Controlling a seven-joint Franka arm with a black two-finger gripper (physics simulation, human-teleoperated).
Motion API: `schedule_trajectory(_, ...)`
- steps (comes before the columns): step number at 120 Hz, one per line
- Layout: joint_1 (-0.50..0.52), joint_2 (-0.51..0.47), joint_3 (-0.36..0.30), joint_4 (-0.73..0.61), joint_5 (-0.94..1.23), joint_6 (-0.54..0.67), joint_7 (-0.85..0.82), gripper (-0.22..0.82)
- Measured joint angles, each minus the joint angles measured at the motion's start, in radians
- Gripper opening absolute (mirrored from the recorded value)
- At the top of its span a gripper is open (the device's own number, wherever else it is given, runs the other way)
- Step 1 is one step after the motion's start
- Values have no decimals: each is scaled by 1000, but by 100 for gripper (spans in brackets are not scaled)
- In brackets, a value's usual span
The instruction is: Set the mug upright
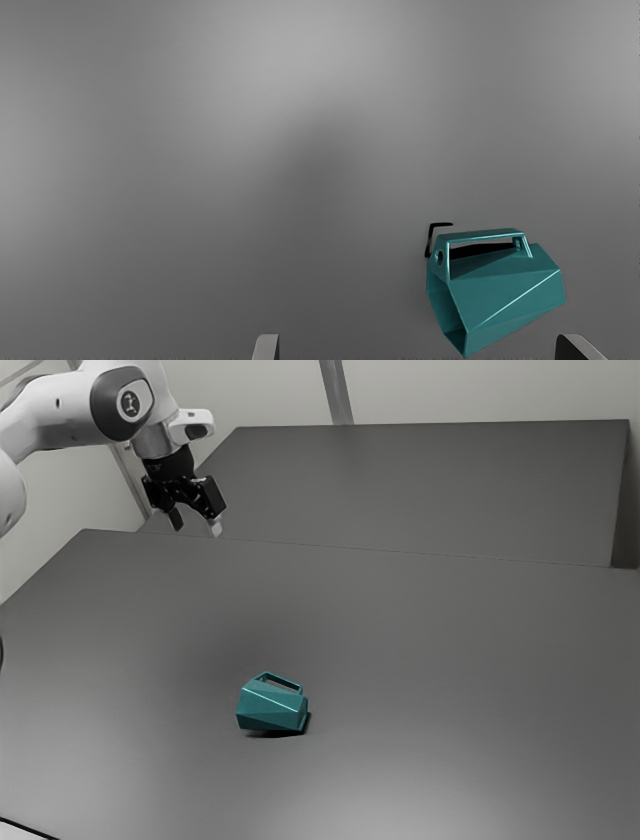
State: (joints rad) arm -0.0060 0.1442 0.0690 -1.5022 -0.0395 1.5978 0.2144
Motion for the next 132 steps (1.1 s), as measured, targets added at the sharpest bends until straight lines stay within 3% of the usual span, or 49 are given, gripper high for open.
schedule_trajectory(32,-4,-25,0,-19,0,-6,-1,60)
schedule_trajectory(94,21,-399,5,-567,-181,66,-1,60)
schedule_trajectory(132,47,-419,113,-768,-446,147,138,60)
